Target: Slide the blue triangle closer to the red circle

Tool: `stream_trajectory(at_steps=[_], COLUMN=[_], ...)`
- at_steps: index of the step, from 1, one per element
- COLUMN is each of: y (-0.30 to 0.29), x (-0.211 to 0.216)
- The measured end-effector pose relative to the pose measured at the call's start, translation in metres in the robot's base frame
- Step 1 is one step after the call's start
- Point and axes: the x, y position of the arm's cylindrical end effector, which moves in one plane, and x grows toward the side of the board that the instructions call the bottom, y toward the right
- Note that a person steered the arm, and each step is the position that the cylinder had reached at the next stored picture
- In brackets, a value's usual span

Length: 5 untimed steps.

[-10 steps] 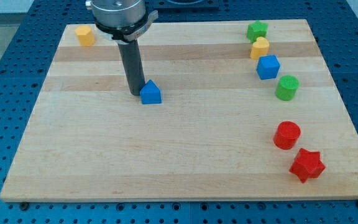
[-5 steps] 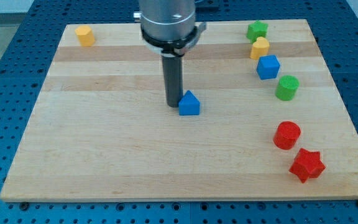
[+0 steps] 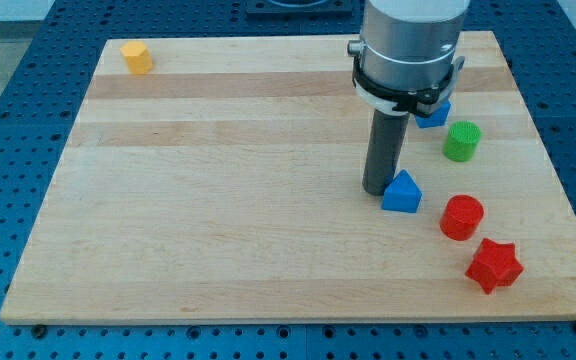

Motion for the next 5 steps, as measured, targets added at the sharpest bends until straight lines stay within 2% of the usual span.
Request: stream_trajectory(at_steps=[5], y=[0.005], x=[0.01])
